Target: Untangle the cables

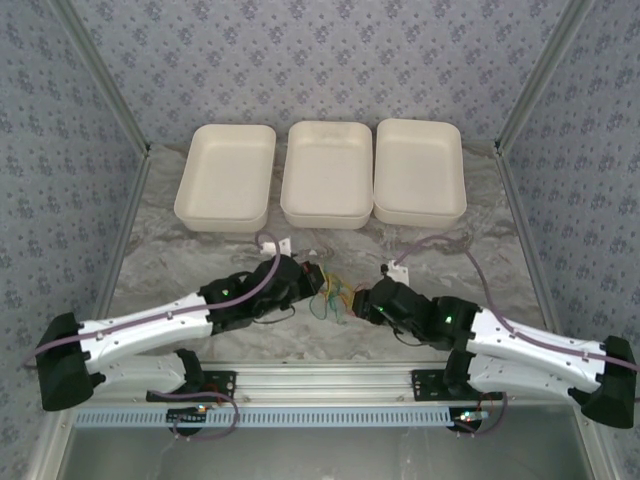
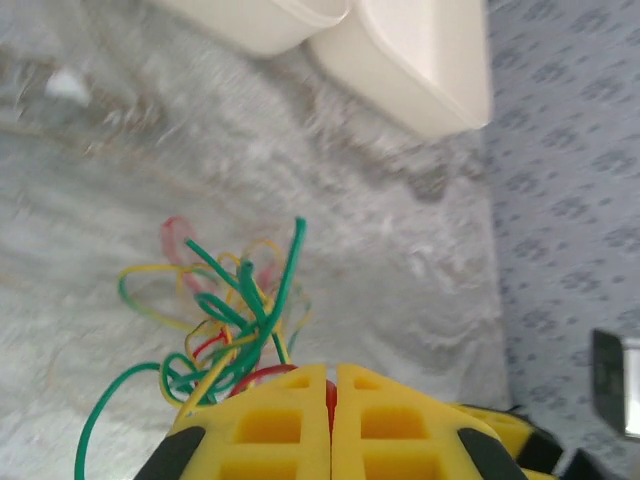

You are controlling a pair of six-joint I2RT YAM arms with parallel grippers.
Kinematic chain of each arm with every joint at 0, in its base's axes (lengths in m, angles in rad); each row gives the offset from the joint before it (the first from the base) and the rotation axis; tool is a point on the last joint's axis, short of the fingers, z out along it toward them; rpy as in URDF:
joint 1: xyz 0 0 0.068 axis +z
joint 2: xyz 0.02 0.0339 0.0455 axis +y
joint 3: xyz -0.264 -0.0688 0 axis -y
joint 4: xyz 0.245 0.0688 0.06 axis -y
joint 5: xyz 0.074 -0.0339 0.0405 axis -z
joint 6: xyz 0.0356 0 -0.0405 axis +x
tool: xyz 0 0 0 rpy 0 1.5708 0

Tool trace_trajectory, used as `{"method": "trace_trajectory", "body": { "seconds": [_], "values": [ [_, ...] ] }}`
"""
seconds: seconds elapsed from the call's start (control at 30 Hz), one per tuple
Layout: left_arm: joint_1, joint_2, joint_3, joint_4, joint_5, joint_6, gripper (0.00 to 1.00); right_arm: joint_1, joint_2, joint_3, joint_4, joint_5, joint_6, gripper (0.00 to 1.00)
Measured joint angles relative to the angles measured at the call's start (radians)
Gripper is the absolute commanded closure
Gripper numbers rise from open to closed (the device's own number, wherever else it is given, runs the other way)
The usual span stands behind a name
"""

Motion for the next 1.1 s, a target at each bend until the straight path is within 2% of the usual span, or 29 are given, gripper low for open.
{"method": "trace_trajectory", "body": {
  "seconds": [0.13, 0.3, 0.57, 0.73, 0.87, 1.03, 1.1],
  "values": [
    [0.055, -0.006, 0.074, -0.032, 0.058, 0.094, 1.00, -0.031, -0.032, 0.039, 0.013, 0.000, -0.087, 0.51],
    [0.098, 0.009, 0.154, -0.082, 0.147, 0.191, 1.00, -0.081, -0.043, 0.044, 0.119, -0.053, -0.253, 0.46],
    [0.116, 0.076, 0.250, -0.155, 0.270, 0.302, 1.00, -0.157, 0.063, 0.137, 0.239, -0.176, -0.422, 0.51],
    [0.129, 0.082, 0.262, -0.182, 0.307, 0.320, 1.00, -0.232, 0.086, 0.123, 0.295, -0.238, -0.448, 0.49],
    [0.144, 0.082, 0.264, -0.195, 0.320, 0.321, 1.00, -0.238, 0.086, 0.063, 0.339, -0.280, -0.448, 0.48],
    [0.170, 0.081, 0.264, -0.209, 0.329, 0.320, 1.00, -0.232, 0.086, -0.023, 0.356, -0.290, -0.417, 0.34],
    [0.175, 0.081, 0.264, -0.210, 0.332, 0.320, 1.00, -0.232, 0.086, -0.051, 0.357, -0.290, -0.399, 0.33]
  ]
}}
